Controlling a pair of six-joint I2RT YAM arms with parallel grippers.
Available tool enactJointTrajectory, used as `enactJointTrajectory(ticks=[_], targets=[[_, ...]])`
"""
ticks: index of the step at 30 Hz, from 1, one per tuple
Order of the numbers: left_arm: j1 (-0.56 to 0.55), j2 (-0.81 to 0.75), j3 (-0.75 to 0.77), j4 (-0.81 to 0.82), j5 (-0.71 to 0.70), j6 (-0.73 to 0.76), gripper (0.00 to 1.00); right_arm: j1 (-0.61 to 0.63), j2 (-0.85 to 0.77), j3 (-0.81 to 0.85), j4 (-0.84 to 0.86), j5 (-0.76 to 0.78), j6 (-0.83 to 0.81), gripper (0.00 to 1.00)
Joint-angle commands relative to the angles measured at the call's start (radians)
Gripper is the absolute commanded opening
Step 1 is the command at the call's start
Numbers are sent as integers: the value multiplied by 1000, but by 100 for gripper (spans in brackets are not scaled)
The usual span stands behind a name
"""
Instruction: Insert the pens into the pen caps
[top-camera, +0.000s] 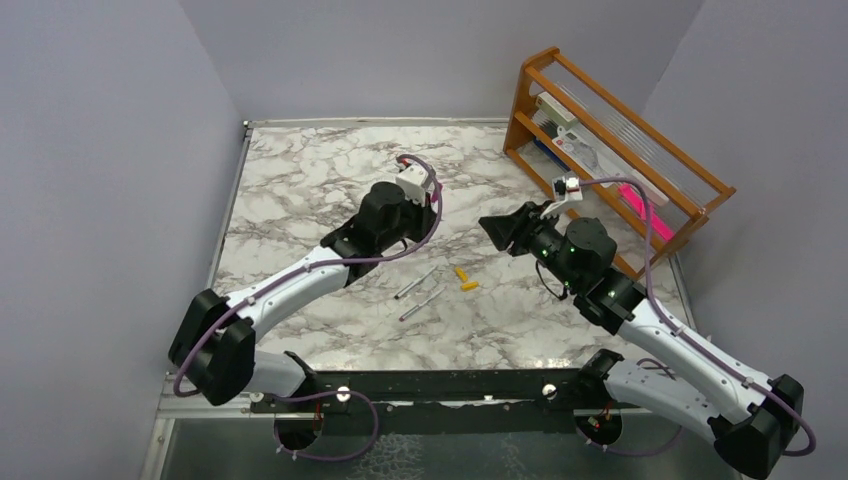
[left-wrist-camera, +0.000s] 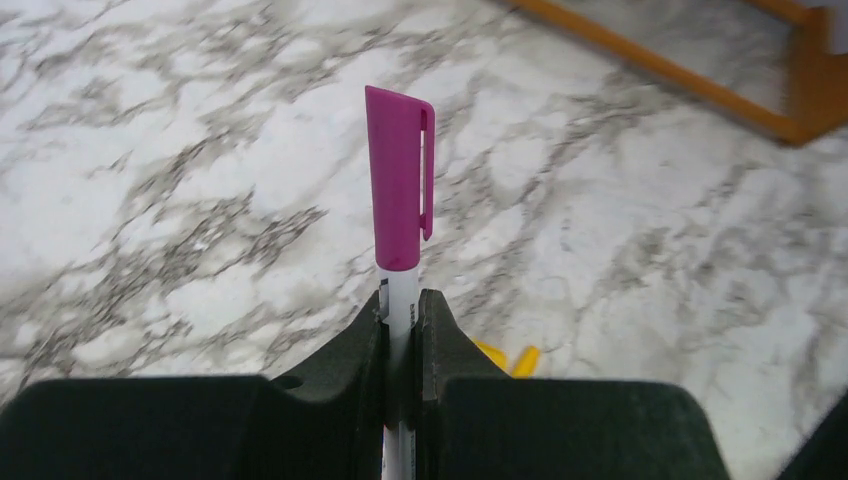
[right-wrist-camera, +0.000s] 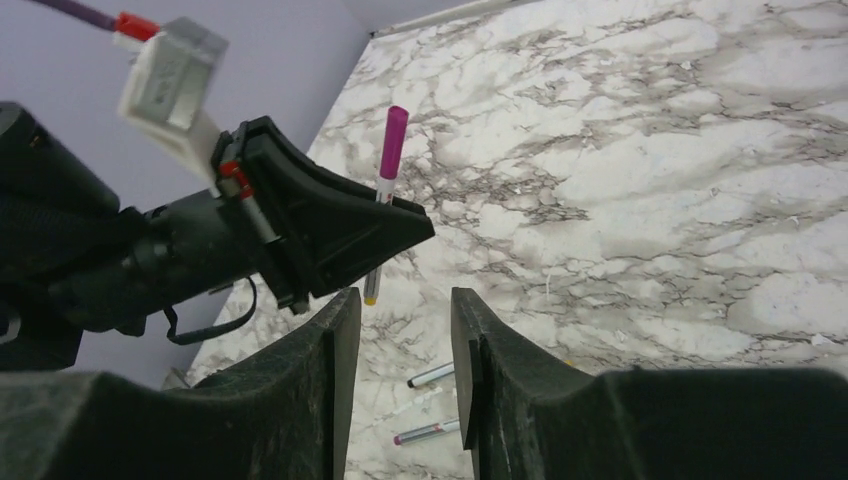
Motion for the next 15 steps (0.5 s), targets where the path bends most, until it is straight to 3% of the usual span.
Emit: enactJointTrajectory(ticks=[1,7,15], targets=[[35,125,88,-255,-271,-55,0,-4,3,-34,-43,22,6,35],[131,232,63,-236,-252,-145,1,-4,32,-79,-18,-27,27,34],[238,346,72,-221,-302,-72,1,-3,55,-125,6,-53,41,33]])
